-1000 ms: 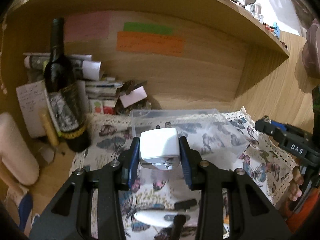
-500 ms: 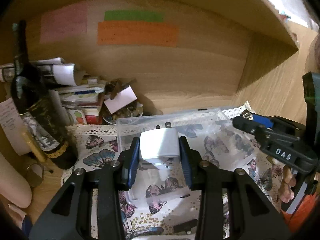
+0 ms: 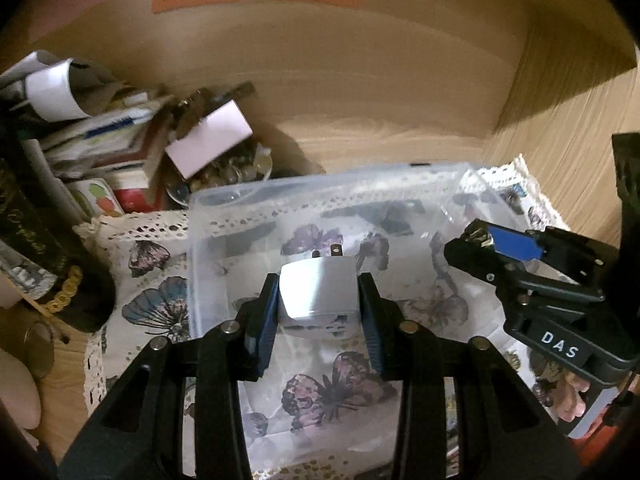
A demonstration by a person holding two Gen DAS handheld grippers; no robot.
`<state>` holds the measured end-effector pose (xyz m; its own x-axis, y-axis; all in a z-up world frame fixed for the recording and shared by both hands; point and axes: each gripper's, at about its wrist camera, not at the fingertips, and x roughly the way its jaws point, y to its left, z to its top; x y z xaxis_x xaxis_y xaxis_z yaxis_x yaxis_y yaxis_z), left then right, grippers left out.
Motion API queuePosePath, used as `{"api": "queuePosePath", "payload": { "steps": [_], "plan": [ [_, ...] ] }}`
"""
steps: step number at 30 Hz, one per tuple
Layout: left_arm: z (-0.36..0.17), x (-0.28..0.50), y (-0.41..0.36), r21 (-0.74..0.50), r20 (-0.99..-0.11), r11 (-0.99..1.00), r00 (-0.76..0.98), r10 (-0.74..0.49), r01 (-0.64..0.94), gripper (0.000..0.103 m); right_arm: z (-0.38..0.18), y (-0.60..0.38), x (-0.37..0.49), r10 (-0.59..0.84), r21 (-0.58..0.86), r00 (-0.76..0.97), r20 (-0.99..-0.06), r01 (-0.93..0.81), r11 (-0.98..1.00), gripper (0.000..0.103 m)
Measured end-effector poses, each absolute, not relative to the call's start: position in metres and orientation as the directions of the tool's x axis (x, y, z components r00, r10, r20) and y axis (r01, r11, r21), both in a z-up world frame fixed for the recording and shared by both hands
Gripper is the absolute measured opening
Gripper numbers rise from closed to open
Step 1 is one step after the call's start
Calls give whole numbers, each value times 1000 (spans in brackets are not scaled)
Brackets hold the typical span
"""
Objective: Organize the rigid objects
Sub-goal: 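Carry the knob into the clear box with the right tool while the left tool drops the plug inside, then withdraw both open tools from the box back toward the remaining items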
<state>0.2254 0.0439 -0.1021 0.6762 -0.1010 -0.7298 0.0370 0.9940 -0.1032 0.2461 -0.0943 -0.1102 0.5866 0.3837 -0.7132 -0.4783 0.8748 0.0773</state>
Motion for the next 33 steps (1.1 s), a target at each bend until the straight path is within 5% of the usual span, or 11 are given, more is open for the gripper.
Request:
{"api": "queuePosePath", "payload": {
  "steps": [11,19,33],
  "plan": [
    [-112,231,40,-69,-740,997,669,-72,30,39,-117,-90,248,376,74,568,-733,-482,873,33],
    [-99,220,42,-72,-711,997,700,-66,22,57,-104,-94,240,386,64,595,-705,-489,870,34],
    [-57,164,52,-60,-618,998,786,-23,-18,92,-61,-119,194,410,45,679,-609,-486,873,57]
  ]
}}
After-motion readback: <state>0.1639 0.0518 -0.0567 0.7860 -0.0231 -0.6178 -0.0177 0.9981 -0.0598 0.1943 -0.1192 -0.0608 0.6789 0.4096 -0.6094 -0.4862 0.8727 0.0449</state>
